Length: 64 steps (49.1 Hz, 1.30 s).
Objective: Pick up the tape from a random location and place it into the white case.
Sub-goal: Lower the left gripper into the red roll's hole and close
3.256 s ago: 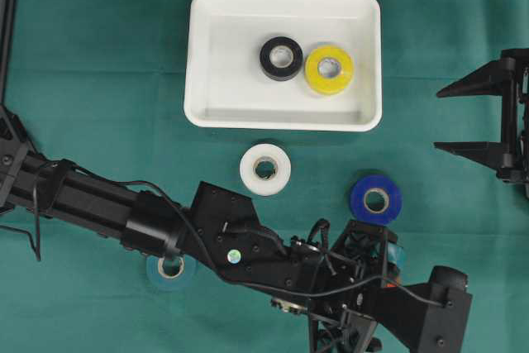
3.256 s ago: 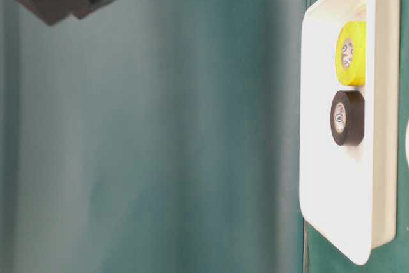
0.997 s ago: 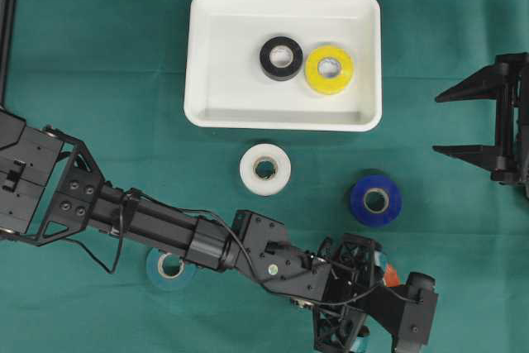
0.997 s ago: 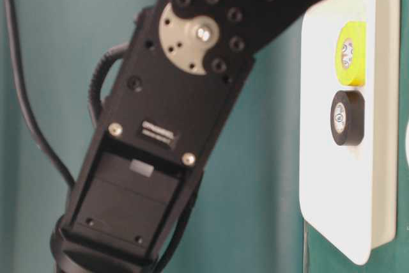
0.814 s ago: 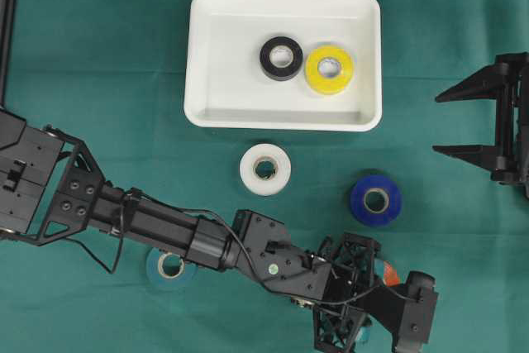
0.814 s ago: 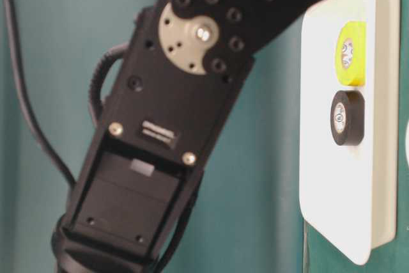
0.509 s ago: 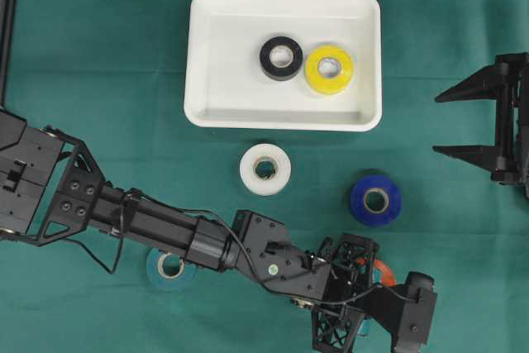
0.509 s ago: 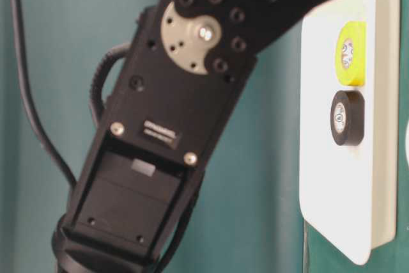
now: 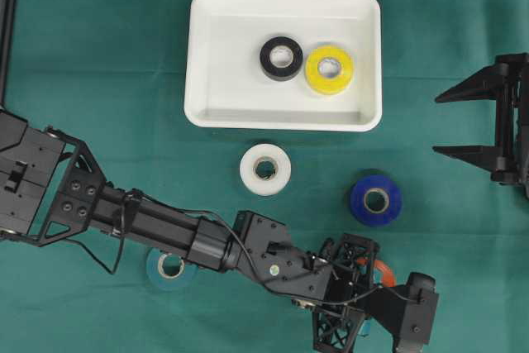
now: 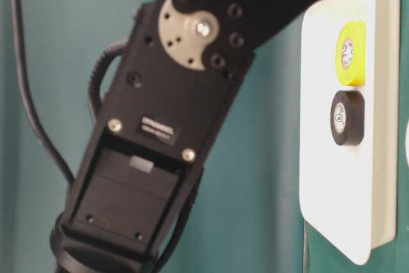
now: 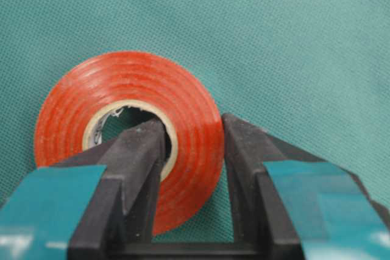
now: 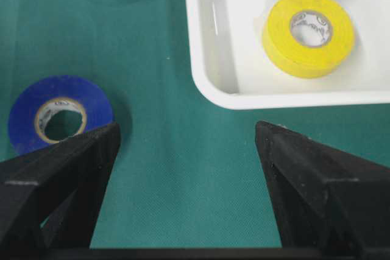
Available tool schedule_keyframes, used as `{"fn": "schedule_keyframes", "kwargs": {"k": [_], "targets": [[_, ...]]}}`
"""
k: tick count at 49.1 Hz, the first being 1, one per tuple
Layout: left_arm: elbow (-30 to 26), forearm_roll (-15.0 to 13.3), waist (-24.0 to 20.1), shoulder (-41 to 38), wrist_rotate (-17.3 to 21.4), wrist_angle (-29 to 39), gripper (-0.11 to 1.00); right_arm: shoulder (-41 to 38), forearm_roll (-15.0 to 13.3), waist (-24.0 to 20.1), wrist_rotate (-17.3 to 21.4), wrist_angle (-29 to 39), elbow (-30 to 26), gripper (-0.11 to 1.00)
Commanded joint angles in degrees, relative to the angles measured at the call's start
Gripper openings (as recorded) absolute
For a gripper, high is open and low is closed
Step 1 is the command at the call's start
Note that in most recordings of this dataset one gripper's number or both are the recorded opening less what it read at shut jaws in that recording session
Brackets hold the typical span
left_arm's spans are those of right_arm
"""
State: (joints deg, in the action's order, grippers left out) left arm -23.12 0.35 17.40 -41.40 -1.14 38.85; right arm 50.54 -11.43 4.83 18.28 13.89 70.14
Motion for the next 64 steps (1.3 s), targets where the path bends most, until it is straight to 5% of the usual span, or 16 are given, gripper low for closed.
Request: {"fn": "schedule_keyframes", "kwargs": {"k": [1, 48, 64], "targets": [[-1.93, -0.09, 0.62, 2.29, 0.0, 0.97, 0.23, -0.44, 0.09, -0.18, 0.09, -0.18, -0.44, 0.84], [-5.98, 0.88, 1.05, 16.7, 0.53, 11.51, 0.23, -0.88, 0.35, -0.35, 0.09, -0.26, -0.35, 0.84], [-11.34, 1.41, 1.14, 16.35, 2.81, 14.68, 0.23, -0.88, 0.35, -0.26, 0.09, -0.26, -0.35, 0.84]]}}
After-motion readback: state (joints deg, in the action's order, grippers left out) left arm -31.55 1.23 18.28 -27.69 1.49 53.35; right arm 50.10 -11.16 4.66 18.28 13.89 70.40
